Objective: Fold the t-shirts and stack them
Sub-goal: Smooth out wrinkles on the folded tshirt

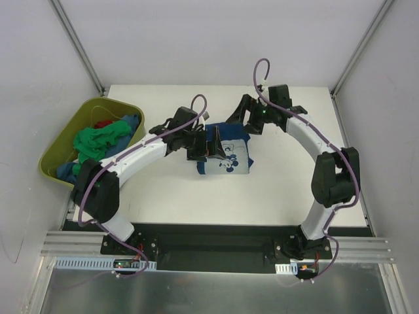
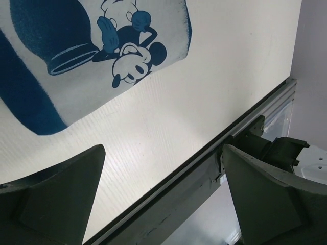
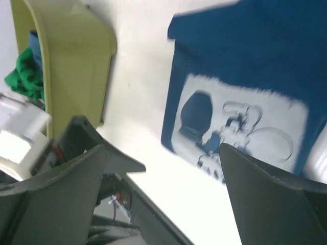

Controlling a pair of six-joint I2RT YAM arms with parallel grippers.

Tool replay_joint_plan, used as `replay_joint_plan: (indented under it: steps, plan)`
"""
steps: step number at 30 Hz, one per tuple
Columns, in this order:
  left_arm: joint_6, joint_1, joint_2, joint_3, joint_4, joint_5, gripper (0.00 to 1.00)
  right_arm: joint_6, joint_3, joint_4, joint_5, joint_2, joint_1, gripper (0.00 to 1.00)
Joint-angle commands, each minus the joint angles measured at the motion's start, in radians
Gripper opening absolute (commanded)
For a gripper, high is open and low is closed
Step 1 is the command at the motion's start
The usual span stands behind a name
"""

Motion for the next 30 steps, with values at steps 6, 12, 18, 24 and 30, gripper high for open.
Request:
replay_joint_plan:
  steps: [6,12,18,24,30]
  plan:
    - [-0.033,0.003,-0.14,-0.165,-0.007,-0.08,0.99,0.09,-0.31,0.094,0.045,-0.06,0.074,0.97]
    - [-0.053,0.006,-0.25,-0.283,-0.007,-0.134,0.99,0.094,-0.376,0.091,0.128,-0.001,0.078,0.97]
    - [-0.056,0.015,-0.332,-0.349,-0.024,-0.16,0.99,0.006,-0.306,0.027,0.141,-0.037,0.104,0.97]
    - [-0.051,0.026,-0.399,-0.383,-0.033,-0.186,0.99,-0.095,-0.221,-0.104,0.332,-0.18,0.137,0.97]
    - [-0.03,0.063,-0.421,-0.395,-0.053,-0.188,0.99,-0.198,-0.047,-0.317,0.649,-0.091,0.137,0.97]
